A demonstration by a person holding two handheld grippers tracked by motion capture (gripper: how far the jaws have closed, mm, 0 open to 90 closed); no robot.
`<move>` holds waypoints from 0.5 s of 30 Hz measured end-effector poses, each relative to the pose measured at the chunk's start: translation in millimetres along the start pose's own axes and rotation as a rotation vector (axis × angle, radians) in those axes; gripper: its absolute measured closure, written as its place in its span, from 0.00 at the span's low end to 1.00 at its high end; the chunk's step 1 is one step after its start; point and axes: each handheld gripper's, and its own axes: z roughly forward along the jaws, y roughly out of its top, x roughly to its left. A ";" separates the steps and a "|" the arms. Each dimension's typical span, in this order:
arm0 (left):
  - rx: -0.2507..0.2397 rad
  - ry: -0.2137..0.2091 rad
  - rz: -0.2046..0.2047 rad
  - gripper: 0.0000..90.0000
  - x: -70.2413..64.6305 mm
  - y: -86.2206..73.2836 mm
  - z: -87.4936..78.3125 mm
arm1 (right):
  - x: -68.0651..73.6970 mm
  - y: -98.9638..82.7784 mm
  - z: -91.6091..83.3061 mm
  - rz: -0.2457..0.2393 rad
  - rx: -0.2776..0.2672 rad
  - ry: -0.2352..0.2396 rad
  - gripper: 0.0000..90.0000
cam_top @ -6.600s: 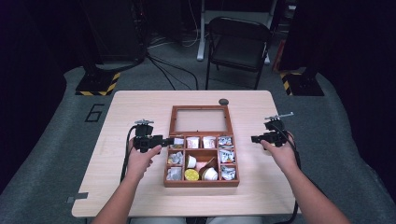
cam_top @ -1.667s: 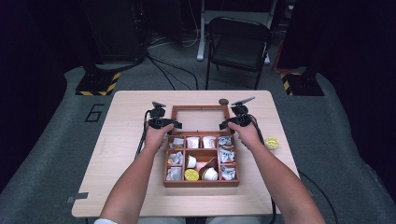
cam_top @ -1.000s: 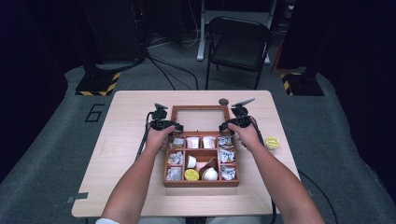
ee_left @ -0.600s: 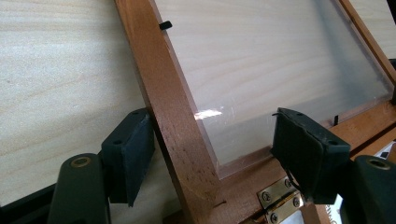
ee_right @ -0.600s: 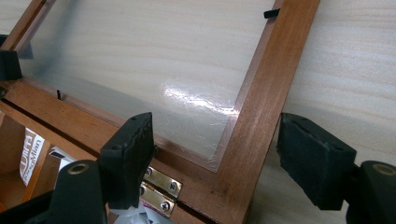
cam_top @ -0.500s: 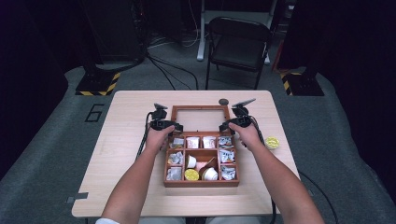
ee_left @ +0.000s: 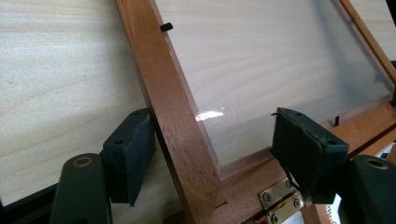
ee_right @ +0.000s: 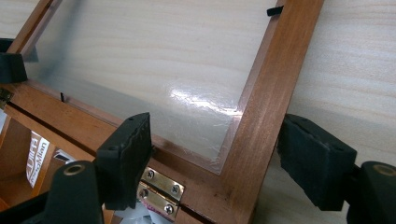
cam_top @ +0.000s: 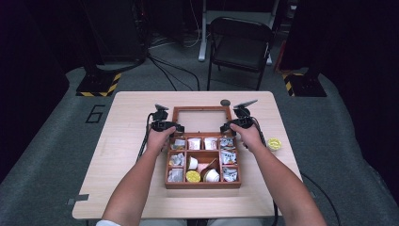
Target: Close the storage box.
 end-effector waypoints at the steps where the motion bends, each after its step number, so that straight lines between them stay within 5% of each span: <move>1: -0.001 0.001 -0.002 0.34 -0.3 0.0 -0.6 | 0.1 -0.1 -0.1 -0.007 -0.005 -0.004 0.29; 15: -0.076 -0.027 -0.003 0.38 -4.6 2.7 -15.1 | 4.6 0.4 -15.0 -0.043 -0.074 -0.005 0.34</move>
